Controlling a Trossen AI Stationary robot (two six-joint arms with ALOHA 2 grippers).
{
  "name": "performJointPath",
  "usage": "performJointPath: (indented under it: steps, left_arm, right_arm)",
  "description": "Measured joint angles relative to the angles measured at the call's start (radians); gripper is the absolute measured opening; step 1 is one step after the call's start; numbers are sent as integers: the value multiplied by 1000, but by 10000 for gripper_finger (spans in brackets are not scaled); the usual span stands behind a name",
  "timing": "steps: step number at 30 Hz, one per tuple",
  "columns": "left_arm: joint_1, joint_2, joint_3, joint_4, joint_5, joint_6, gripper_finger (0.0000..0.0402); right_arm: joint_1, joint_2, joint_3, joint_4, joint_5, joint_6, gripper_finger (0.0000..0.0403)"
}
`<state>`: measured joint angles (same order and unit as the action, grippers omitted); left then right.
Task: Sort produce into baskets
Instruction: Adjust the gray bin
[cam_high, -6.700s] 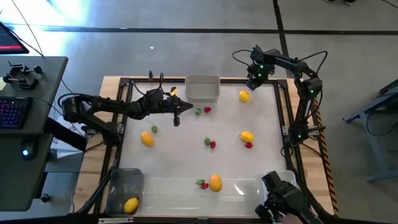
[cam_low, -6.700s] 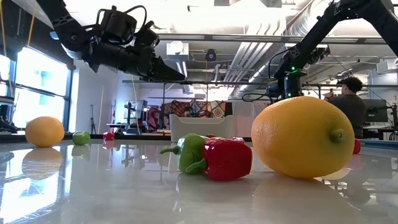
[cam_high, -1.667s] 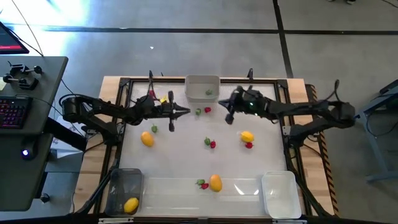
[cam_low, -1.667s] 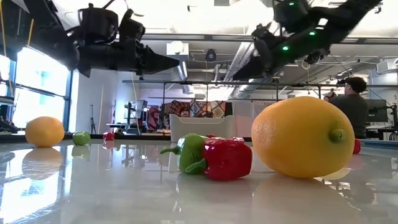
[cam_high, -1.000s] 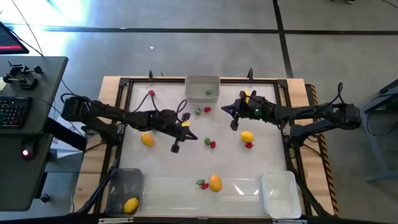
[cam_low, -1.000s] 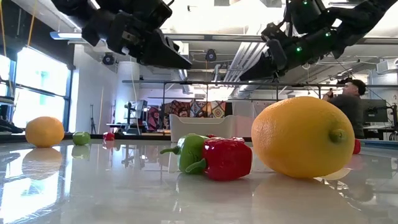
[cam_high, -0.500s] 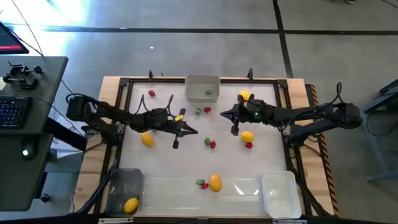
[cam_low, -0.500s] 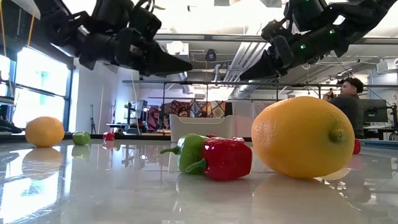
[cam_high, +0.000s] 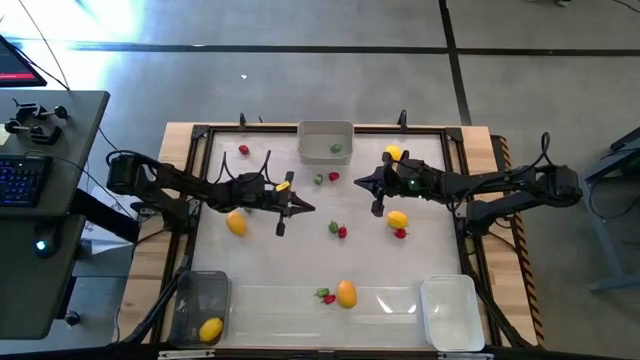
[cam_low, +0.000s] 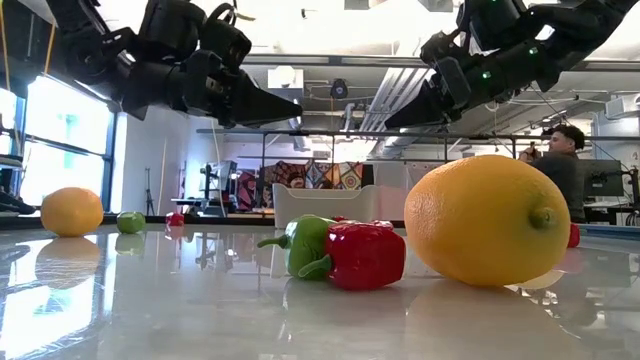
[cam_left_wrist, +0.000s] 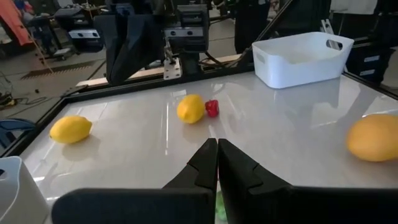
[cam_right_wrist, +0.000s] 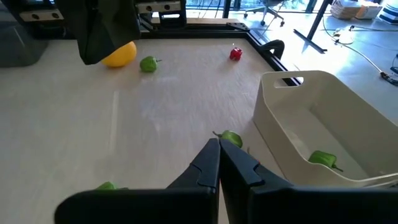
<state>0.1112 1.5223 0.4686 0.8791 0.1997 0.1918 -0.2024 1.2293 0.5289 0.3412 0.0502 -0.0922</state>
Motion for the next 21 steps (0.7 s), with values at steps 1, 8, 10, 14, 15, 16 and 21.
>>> performJointPath:
  steps: [1, 8, 10, 14, 15, 16, 21]
  left_arm:
    - [0, 0, 0, 0, 0, -2, 0]
    - [0, 0, 0, 0, 0, -7, 0]
    - [0, 0, 0, -1, 0, -7, 0]
    - [0, 0, 0, -3, 0, -7, 0]
    - [0, 0, 0, -3, 0, -7, 0]
    - [0, 0, 0, -3, 0, -7, 0]
    - [0, 0, 0, -19, -1, 0, 0]
  right_arm:
    - [0, 0, 0, 0, 0, -2, 0]
    - [0, 0, 0, 0, 0, -2, 0]
    - [0, 0, 0, 0, 0, -2, 0]
    - [0, 0, 0, 0, 0, -2, 0]
    - [0, 0, 0, 0, 0, -2, 0]
    - [0, 0, 0, 0, 0, -2, 0]
    - [0, 3, 0, 1, 0, 19, 0]
